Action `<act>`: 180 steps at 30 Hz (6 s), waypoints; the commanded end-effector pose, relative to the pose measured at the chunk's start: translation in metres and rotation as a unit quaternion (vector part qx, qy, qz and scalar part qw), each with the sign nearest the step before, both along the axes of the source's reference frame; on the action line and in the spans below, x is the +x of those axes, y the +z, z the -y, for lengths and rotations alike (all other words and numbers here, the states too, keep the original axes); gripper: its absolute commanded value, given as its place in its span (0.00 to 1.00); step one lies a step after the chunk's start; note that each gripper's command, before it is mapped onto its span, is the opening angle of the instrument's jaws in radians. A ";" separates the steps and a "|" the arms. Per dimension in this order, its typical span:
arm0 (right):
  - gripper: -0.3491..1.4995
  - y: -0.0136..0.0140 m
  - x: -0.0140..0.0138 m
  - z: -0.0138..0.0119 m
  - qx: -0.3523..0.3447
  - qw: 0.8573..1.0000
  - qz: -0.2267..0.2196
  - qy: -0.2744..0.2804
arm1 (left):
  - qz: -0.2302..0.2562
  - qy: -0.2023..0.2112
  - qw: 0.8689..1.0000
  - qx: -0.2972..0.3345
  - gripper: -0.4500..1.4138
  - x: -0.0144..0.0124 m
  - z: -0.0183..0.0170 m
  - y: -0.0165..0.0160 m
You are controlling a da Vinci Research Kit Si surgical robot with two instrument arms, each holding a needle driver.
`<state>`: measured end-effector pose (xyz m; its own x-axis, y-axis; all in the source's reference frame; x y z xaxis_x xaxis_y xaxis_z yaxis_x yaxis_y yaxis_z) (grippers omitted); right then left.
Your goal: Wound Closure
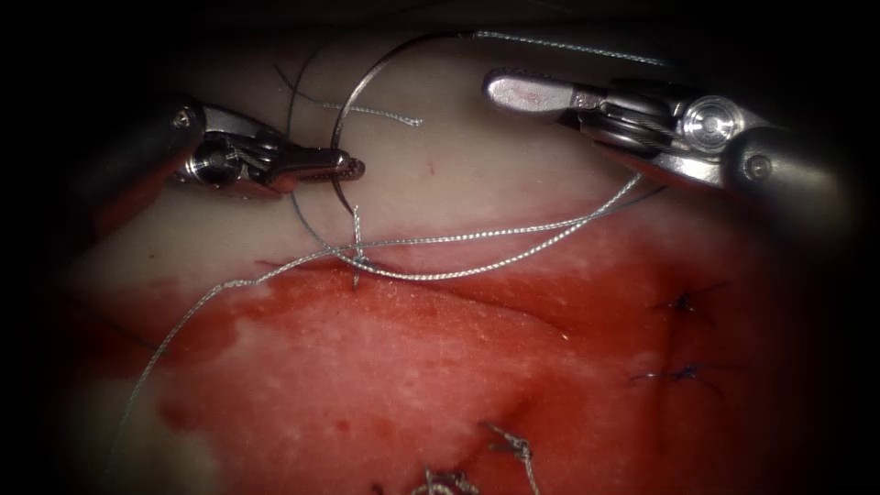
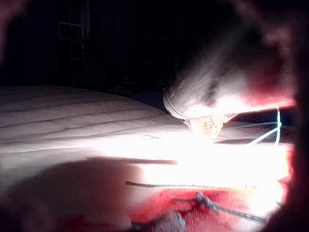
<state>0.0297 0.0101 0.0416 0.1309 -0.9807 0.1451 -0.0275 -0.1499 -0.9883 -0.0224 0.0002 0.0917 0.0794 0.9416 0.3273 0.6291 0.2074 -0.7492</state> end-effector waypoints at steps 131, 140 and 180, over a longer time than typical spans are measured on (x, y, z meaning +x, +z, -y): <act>0.00 0.0000 0.0038 0.0007 -0.400 0.889 0.188 0.120 | -0.424 0.099 0.842 -0.317 0.41 0.0000 -0.0029 -0.0023; 0.00 0.0001 0.0046 0.0010 -0.445 0.870 0.189 0.100 | -0.426 0.098 0.842 -0.314 0.38 -0.0010 -0.0020 -0.0029; 0.66 0.0003 0.0052 0.0020 -0.286 0.948 0.123 0.065 | -0.289 0.182 0.940 0.028 0.00 -0.0013 0.0010 -0.0028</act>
<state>0.0341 0.0068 0.0429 0.1287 -0.7196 0.6823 0.2422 -0.6444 -0.7253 -0.0237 -0.0024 0.0898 -0.0818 0.9176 0.3891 -0.0028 0.3902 -0.9207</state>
